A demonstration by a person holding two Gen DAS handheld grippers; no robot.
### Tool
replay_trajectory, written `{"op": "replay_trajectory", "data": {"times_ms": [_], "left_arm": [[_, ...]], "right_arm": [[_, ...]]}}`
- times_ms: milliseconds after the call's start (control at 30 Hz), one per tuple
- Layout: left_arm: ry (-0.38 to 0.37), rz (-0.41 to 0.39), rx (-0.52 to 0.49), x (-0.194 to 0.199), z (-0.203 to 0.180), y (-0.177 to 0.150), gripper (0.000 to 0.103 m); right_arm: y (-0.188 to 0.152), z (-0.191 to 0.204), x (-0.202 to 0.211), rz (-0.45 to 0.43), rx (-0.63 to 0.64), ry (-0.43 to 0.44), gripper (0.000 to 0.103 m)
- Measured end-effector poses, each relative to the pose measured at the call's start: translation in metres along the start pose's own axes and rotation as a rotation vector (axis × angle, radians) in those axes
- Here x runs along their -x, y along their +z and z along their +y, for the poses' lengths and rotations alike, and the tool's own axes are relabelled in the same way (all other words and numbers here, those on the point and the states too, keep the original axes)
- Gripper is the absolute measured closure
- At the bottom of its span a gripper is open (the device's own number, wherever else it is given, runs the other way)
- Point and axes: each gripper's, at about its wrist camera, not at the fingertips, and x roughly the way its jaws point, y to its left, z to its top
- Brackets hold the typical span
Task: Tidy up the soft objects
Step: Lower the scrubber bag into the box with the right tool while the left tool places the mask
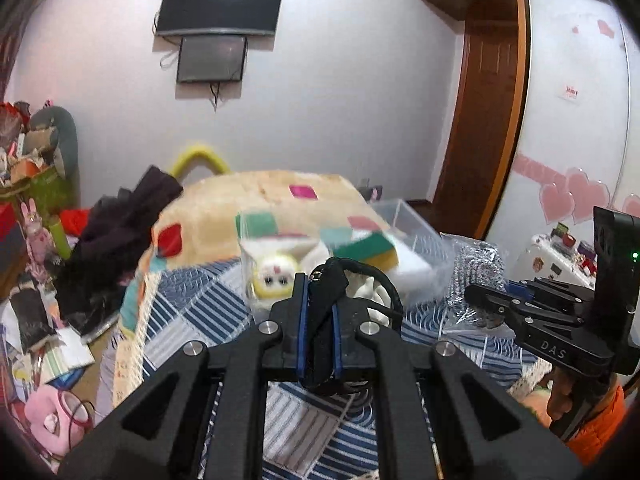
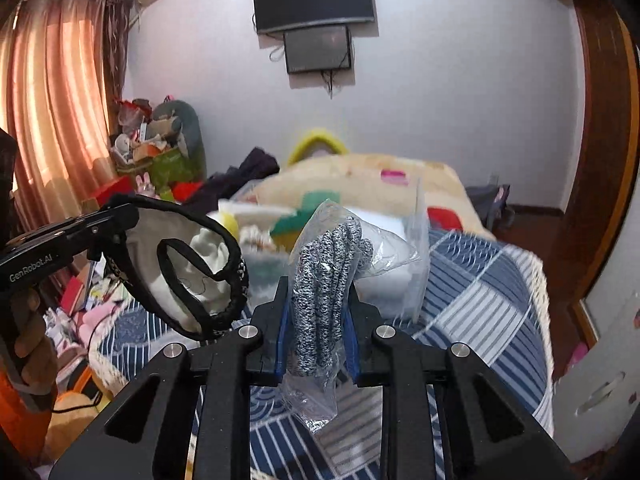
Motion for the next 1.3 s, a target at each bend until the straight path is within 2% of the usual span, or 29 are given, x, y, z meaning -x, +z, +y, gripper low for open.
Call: {"op": "replay_trajectory", "data": {"times_ms": [200, 567, 733, 900, 1000, 1133, 1200, 1300], "left_arm": [[0.022, -0.073, -0.004, 0.005, -0.002, 0.025, 0.094], [0.063, -0.112, 0.005, -0.025, 0.006, 0.062, 0.094], [0.060, -0.070, 0.003, -0.056, 0.009, 0.062, 0.094], [0.088, -0.014, -0.017, -0.091, 0.007, 0.049, 0.094], [0.093, 0.018, -0.032, -0.107, 0.006, 0.042, 0.094], [0.095, 0.051, -0.048, -0.119, 0.006, 0.035, 0.086], [0.092, 0.050, -0.049, -0.119, 0.006, 0.033, 0.075], [0.071, 0.051, -0.038, -0.116, 0.007, 0.033, 0.064]], "right_arm": [[0.019, -0.001, -0.002, -0.054, 0.013, -0.031, 0.083], [0.041, -0.002, -0.031, -0.072, 0.025, -0.049, 0.083], [0.038, -0.006, -0.055, -0.021, 0.019, -0.045, 0.083], [0.027, -0.014, -0.079, 0.055, -0.001, -0.042, 0.082], [0.023, -0.017, -0.083, 0.072, -0.007, -0.041, 0.081], [0.023, -0.018, -0.078, 0.081, -0.009, -0.045, 0.072], [0.025, -0.019, -0.078, 0.085, -0.006, -0.059, 0.059], [0.026, -0.020, -0.070, 0.070, -0.013, -0.064, 0.049]]}}
